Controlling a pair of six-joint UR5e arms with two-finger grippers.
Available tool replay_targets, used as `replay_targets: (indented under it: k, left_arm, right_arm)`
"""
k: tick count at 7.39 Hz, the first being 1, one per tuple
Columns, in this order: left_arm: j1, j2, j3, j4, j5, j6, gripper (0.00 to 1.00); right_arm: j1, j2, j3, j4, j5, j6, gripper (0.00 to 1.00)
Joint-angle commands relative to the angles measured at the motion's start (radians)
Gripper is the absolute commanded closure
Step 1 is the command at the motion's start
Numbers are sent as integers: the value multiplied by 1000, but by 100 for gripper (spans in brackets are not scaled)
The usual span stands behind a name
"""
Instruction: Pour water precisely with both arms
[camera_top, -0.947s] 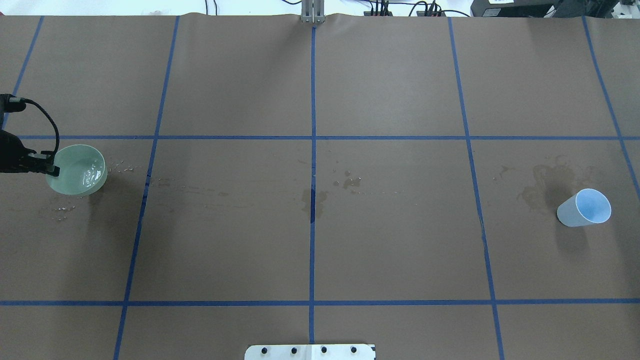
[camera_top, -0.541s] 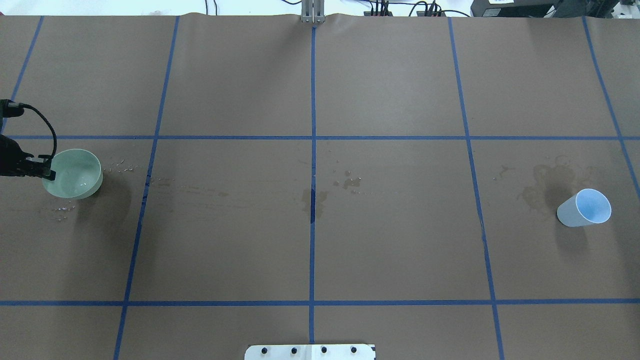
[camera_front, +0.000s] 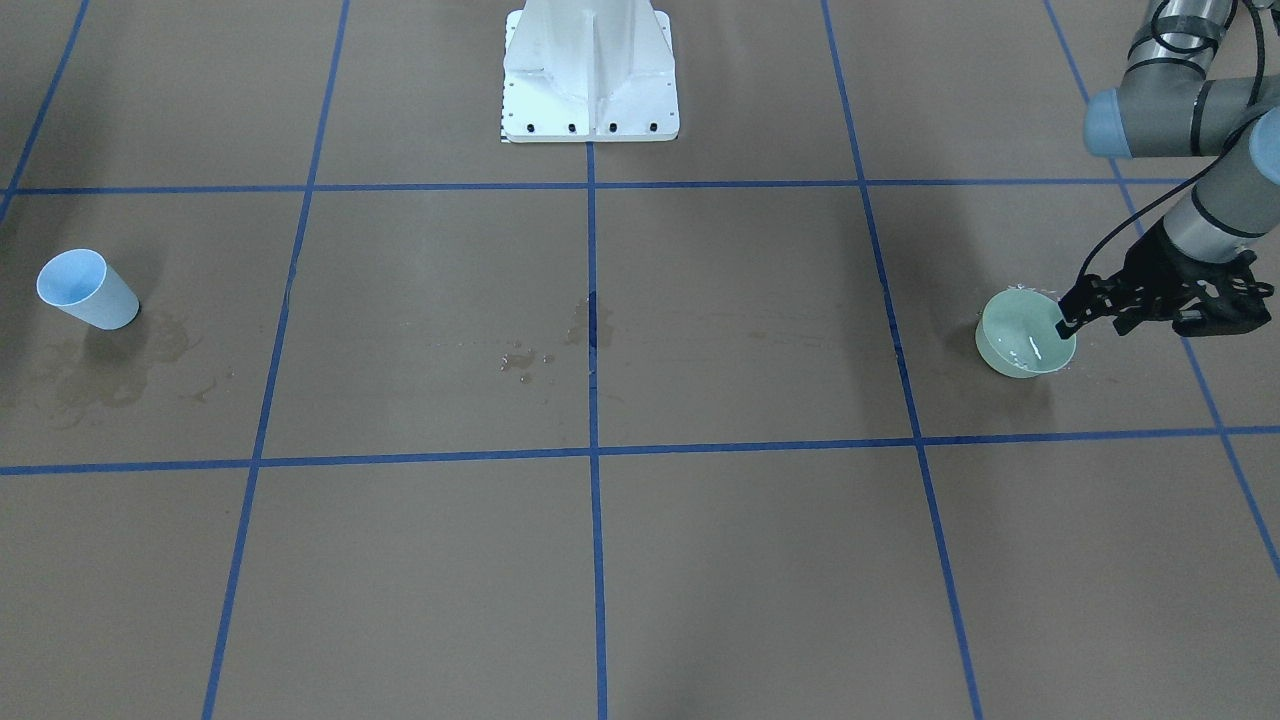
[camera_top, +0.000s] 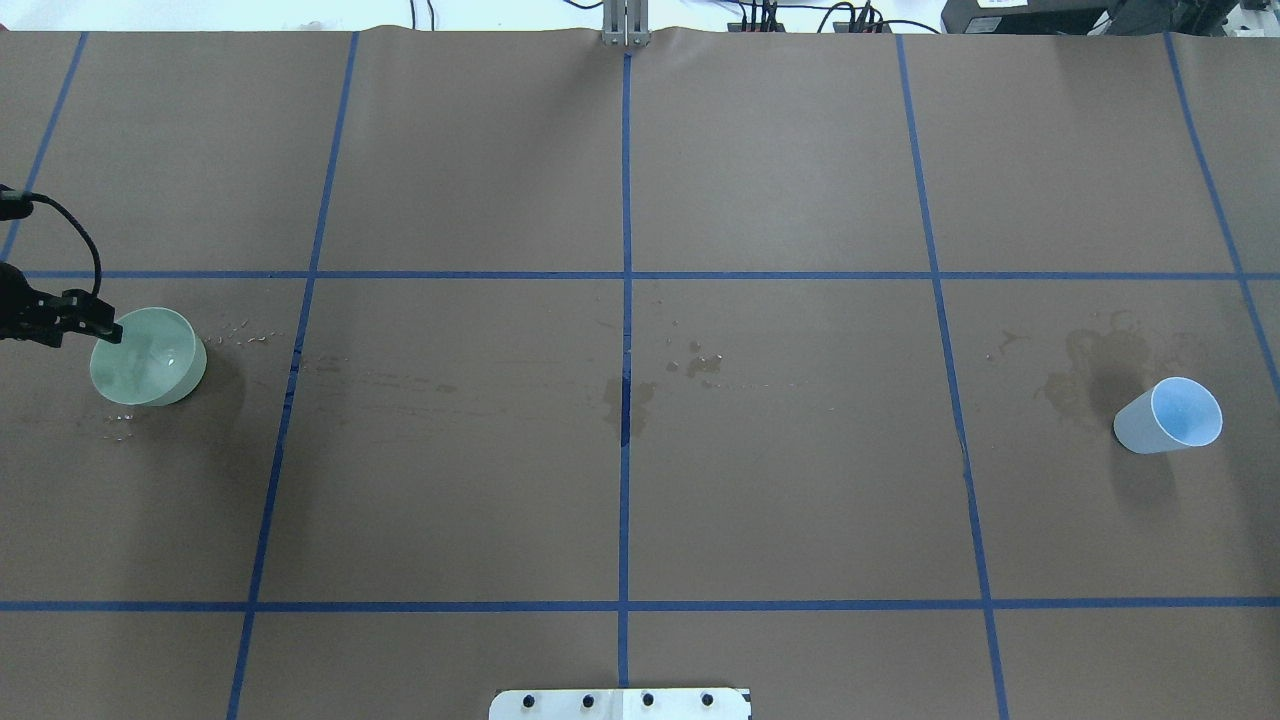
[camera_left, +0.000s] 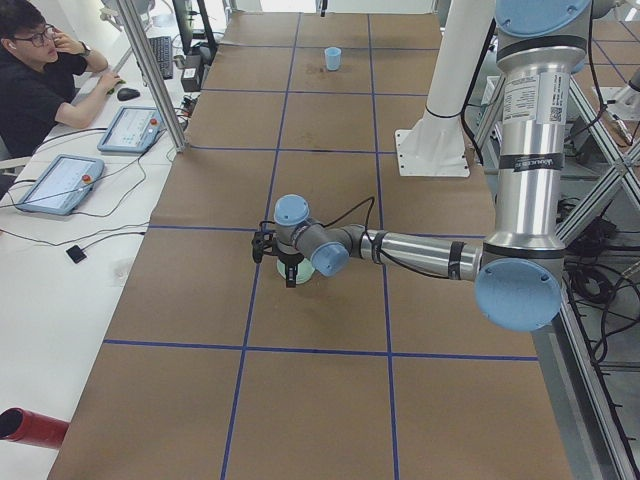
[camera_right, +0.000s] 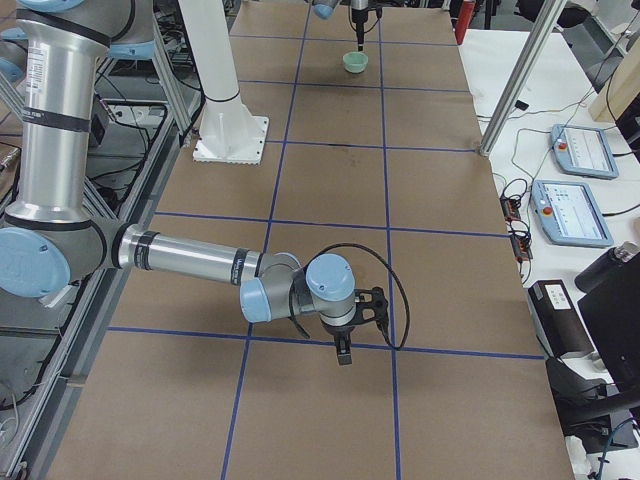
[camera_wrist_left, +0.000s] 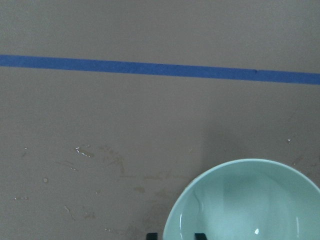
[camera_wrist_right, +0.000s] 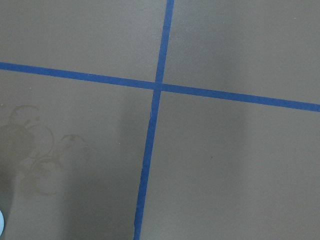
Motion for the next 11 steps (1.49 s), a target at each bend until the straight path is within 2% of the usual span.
replay_targets:
  k: [1,2,3,6,7,8,9,10,11]
  left_arm:
    - [-126,-44,-35,190,-42,222,0]
    - [-187,-88,-53,345,-40,364,0]
    - [-249,-107,-52,442,-39,507,0]
    - [-408,-109,-47,629,-37,775,0]
    - [-413,-83,-41,633,-34,780,0]
    - [-413,-35,-43,618,-40,781,0]
    - [-415,9,-44,609,-45,775,0]
    - [-427,11,-46,596,-45,772,0]
    - [-435,11,-53,596,-46,771,0]
  right_arm:
    - [0,1,-8,2,-2,-2,1]
    - [0,1,-39,5,-2,-4,1]
    - [0,1,-52,15,-2,-4,1]
    - [0,15,-54,14,-2,60,1]
    - [0,45,-46,12,7,164,1]
    - [-3,55,-16,-18,18,168,1]
    - [-7,74,67,-158,21,169,1]
    - [-7,81,169,-290,33,169,1]
    - [-8,79,190,-302,59,172,1]
